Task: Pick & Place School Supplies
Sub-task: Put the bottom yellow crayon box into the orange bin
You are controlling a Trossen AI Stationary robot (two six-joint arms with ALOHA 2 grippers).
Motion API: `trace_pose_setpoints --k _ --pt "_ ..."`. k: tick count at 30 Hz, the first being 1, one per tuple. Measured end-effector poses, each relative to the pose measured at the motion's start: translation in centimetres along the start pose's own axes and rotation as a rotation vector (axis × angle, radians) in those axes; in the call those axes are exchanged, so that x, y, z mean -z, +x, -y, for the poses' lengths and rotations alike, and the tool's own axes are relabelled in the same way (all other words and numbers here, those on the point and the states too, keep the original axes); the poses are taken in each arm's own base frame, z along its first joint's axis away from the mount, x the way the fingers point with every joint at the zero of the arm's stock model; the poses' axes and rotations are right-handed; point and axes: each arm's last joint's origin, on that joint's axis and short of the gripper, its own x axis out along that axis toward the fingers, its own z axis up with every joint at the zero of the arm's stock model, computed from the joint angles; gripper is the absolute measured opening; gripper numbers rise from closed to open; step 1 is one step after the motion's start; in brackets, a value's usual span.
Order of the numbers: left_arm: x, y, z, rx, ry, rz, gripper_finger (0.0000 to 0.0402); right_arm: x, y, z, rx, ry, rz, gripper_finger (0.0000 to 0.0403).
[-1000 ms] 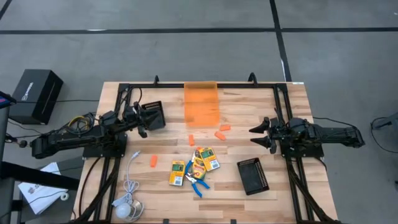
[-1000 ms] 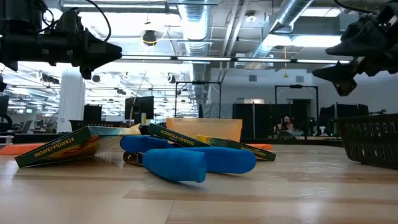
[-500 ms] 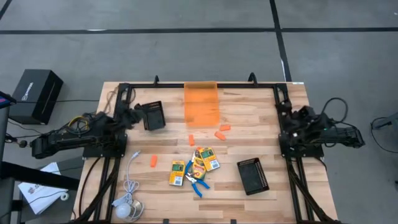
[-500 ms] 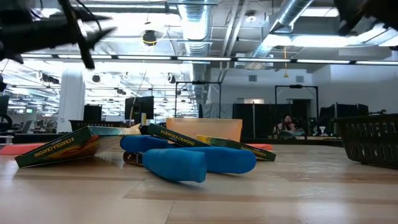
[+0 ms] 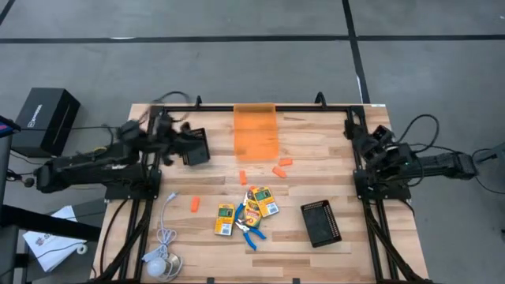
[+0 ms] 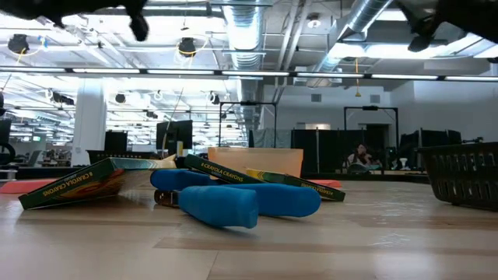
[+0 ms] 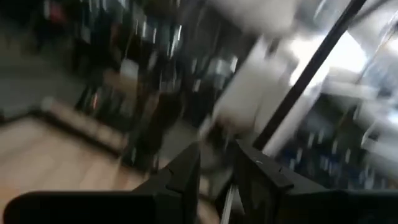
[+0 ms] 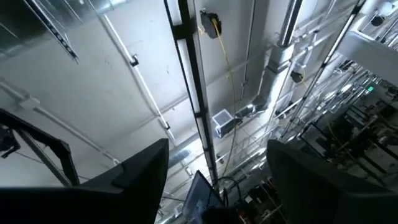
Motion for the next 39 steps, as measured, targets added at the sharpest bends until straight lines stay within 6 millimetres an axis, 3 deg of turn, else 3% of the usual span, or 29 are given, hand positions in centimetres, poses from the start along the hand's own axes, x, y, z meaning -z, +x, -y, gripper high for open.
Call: trace_pose_setpoints --k 6,10,23,32,39 --pt "1.0 4.3 -2.2 -0.001 -0.024 -0.366 0.0090 1.2 2.6 -0.6 0.012 0.018 -0.042 0.0260" --pt "2.7 5.9 -3.8 0.059 -0.036 -0.551 0.0090 1.8 4.6 -1.2 0.021 0.015 -0.059 0.0260" --pt "8.4 7.2 -7.9 0.060 -0.003 -0.882 0.0090 3.7 8.4 -2.0 0.013 0.034 -0.148 0.0260" --pt "13.5 8.5 -7.7 0.145 0.006 -1.067 0.0090 3.5 10.6 -3.1 0.009 0.014 -0.151 0.0260" --pt "15.4 8.6 -8.2 0.140 0.005 -1.133 0.0090 3.6 11.4 -3.5 -0.005 0.011 -0.170 0.0260"
